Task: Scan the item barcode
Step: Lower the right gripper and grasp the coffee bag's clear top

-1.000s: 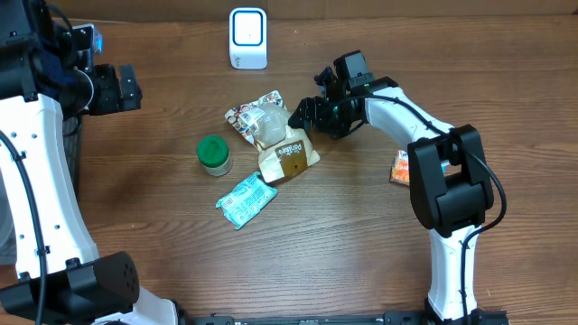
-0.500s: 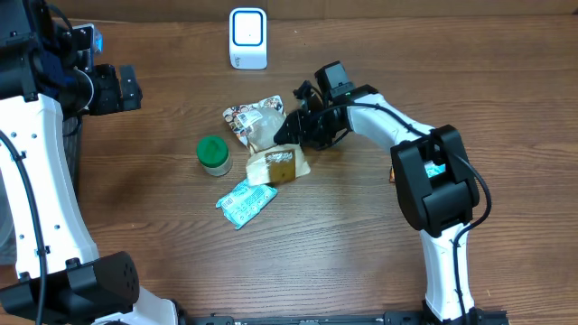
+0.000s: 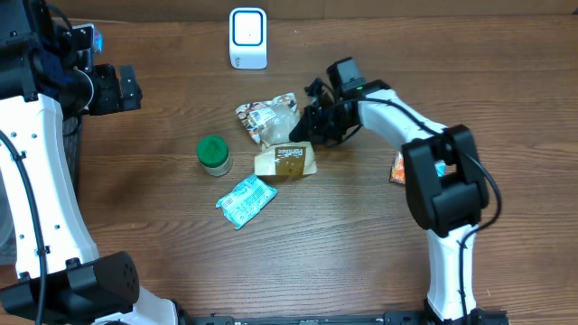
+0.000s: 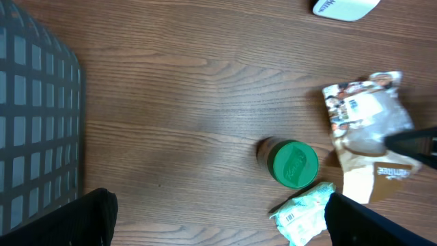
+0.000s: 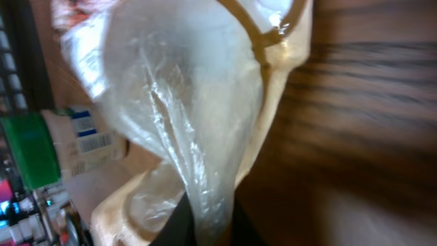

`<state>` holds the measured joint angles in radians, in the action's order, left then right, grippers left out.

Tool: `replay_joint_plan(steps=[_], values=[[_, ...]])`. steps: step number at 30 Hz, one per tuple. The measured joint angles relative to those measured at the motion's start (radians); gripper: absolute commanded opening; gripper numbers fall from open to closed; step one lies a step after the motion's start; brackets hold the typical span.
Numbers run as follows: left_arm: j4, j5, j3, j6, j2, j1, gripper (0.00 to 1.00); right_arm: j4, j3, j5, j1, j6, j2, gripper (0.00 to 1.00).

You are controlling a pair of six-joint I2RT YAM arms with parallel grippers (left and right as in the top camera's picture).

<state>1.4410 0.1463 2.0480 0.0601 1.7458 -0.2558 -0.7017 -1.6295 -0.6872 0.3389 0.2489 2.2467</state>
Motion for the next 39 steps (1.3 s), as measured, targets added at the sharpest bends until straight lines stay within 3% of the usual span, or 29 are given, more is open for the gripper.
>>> replay_joint_plan(steps=[11,19,25,34,39], values=[[0.000,0.000,0.000,0.000,0.000,0.000,1.00,-0.276,-0.015,0.209,-0.009,0.089,-0.277,0.04],[0.000,0.000,0.000,0.000,0.000,0.000,1.00,-0.130,0.137,0.251,0.070,0.215,-0.249,0.05],[0.000,0.000,0.000,0.000,0.000,0.000,1.00,-0.048,0.256,0.251,0.089,0.279,-0.227,0.35],[0.000,0.000,0.000,0.000,0.000,0.000,1.00,-0.072,0.255,0.200,0.058,0.216,-0.225,0.47],[0.000,0.000,0.000,0.000,0.000,0.000,0.99,-0.149,0.208,0.117,-0.027,0.153,-0.225,0.63]])
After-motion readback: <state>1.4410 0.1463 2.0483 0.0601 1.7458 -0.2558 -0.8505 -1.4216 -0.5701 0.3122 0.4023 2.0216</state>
